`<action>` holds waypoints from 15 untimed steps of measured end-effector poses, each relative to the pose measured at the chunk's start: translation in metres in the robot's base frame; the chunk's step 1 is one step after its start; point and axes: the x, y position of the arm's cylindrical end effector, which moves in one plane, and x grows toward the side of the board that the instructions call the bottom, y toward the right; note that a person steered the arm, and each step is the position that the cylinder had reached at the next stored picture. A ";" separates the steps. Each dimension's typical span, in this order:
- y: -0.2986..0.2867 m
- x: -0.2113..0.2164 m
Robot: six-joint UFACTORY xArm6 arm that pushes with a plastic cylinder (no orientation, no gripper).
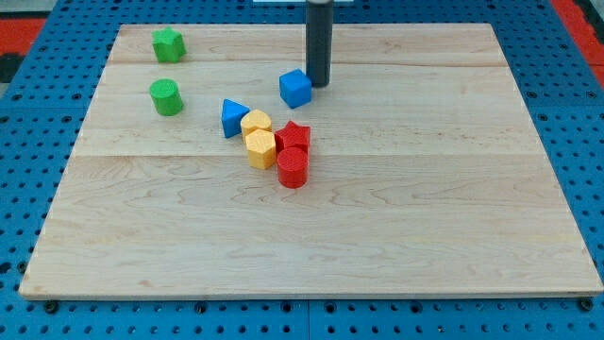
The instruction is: Separate the red blocks from the group of blocks
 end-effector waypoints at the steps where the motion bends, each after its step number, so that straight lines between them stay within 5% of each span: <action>1: -0.001 0.015; 2: 0.095 0.068; 3: 0.092 0.180; 5: -0.064 0.135; 10: 0.021 -0.001; 11: -0.007 -0.002; 12: 0.017 0.045; 13: -0.033 0.035; 15: -0.037 -0.053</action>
